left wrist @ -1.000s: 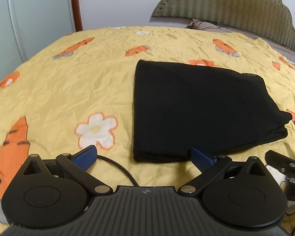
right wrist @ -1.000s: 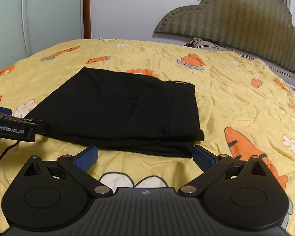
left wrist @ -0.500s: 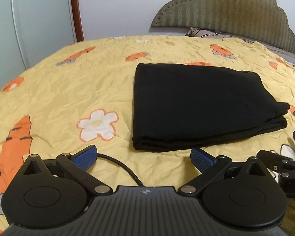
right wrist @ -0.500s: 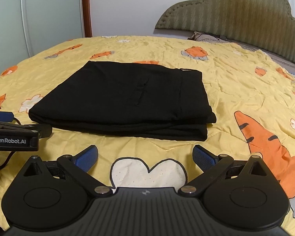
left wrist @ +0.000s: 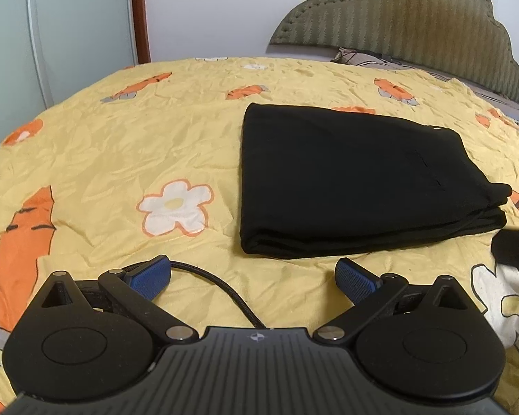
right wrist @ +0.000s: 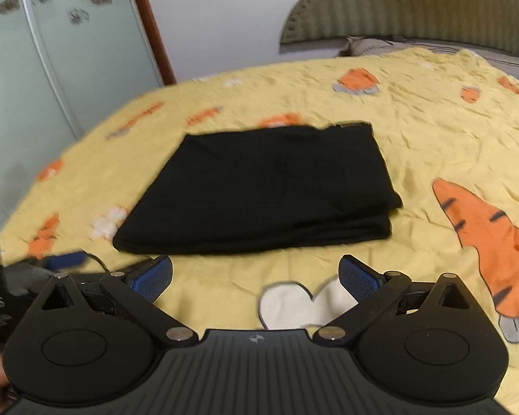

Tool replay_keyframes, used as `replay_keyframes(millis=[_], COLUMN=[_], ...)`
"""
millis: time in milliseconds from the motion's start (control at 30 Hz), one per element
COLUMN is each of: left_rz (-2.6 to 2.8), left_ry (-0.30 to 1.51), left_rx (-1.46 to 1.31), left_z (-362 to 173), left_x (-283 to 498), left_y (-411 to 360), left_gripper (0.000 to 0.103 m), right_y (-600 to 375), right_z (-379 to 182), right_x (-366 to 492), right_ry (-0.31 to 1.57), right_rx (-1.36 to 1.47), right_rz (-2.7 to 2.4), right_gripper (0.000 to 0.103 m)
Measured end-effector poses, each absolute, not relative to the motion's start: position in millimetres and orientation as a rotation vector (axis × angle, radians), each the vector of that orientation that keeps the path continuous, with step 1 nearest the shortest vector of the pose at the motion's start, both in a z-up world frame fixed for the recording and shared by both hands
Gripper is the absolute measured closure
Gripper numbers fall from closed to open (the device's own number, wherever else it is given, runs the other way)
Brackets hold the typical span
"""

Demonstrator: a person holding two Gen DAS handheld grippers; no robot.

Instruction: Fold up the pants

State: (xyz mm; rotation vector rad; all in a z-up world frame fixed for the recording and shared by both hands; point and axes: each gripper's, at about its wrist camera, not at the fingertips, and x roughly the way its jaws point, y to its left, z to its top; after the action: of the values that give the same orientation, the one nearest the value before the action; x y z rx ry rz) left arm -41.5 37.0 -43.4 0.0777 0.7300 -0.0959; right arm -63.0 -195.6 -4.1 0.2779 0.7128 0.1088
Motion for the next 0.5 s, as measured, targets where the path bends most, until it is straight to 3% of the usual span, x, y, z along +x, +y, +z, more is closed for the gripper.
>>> replay_keyframes(millis=[133, 500], left_rz=[-0.094, -0.091], left_ry=[0.728, 0.677], left_rx=[0.083, 0.137], left_z=[-45, -51], left_x=[-40, -39], left_y=[36, 28], left_gripper=[0.001, 0.001], right_y=[-188, -183], right_z=[-22, -45], right_x=[-47, -47], right_ry=[0.725, 0.661], right_rx=[0.136, 0.079], right_rz=[0.022, -0.003], right_gripper=[0.000, 0.000])
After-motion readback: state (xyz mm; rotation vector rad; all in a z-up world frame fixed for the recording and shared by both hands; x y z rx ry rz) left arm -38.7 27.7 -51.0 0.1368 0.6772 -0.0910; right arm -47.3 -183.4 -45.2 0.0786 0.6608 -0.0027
